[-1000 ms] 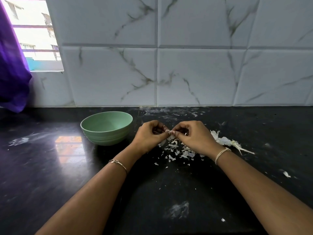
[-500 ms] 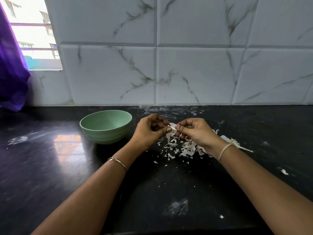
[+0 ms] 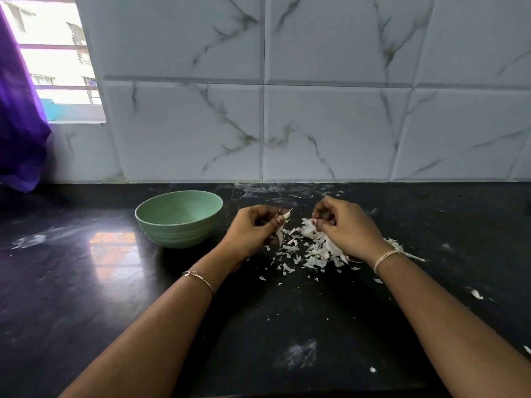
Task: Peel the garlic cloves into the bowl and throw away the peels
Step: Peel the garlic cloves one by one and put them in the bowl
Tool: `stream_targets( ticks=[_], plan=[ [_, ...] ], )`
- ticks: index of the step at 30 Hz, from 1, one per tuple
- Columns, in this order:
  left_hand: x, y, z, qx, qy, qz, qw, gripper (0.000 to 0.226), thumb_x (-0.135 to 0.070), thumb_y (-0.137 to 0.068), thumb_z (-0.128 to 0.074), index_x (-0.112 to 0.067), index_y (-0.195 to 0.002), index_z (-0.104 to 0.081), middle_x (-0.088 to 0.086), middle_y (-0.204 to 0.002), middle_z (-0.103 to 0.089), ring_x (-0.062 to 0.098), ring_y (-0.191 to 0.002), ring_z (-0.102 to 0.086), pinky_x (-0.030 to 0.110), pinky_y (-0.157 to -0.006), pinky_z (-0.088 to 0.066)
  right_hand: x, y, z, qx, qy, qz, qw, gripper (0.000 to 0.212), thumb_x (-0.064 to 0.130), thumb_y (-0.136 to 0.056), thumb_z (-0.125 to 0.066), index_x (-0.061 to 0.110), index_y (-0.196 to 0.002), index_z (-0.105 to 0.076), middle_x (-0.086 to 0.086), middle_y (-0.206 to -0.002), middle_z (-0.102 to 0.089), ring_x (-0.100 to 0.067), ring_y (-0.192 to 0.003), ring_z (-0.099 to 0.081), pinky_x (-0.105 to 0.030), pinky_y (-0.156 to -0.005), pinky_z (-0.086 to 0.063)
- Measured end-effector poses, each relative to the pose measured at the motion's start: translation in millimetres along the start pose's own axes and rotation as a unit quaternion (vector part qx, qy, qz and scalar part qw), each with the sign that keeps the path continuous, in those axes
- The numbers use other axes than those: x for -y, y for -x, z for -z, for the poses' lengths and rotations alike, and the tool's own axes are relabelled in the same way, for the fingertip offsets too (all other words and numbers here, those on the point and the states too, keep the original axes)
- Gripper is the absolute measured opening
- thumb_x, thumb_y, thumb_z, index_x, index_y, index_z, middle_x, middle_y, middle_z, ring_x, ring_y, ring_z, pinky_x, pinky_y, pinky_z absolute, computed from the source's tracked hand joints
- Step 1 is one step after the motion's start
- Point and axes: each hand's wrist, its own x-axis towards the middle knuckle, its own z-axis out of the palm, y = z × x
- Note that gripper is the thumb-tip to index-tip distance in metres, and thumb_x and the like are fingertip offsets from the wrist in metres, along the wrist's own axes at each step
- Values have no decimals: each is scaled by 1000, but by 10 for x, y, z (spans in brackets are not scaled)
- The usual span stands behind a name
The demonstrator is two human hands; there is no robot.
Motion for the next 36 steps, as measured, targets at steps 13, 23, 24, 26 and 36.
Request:
stream_targets(
  ticks=[13, 23, 24, 26, 36],
  plan=[
    [-6, 28, -4, -5, 3, -5, 1000, 15, -4, -83, -74, -7, -94, -65, 7, -80, -66, 6, -58, -60, 19, -56, -52, -93, 32, 153, -23, 82, -14, 996, 18, 35, -82, -75, 26, -92, -64, 12, -77, -64, -4, -71, -58, -26, -66, -47],
    [-42, 35, -57, -13, -1, 17, 1000, 4, -11, -90, -68, -12, -93, -69, -8, -60, -59, 5, -53, -53, 21, -51, -50, 107, 39, 34, -14, -74, 104, 992, 24, 33, -80, -78, 27, -101, -68, 17, -92, -65, 3, -86, -59, -11, -72, -43],
    [-50, 35, -66, -12, 2, 17, 1000, 4, -11, -90, -68, -12, -93, -69, -7, -60, -59, 5, -53, -53, 20, -51, -49, 139, 43, 14, -3, -87, 111, 990, 28, 32, -77, -80, 27, -101, -67, 16, -91, -66, 1, -85, -61, -12, -70, -46],
    [-51, 41, -78, -4, 12, 21, 1000, 3, -12, -90, -67, -12, -93, -69, -1, -63, -58, 6, -53, -53, 19, -52, -49, 178, 49, -32, 3, -86, 125, 988, 26, 23, -78, -80, 25, -100, -67, 15, -88, -68, -1, -82, -63, -21, -73, -53],
    [8, 29, -74, 55, -13, 29, 998, 8, -11, -94, -61, -7, -99, -65, 11, -82, -56, 12, -68, -55, 26, -70, -59, 97, 4, 23, -3, -111, 72, 991, 2, 21, -88, -70, 20, -88, -69, 11, -76, -66, 2, -69, -58, -18, -68, -47]
  ],
)
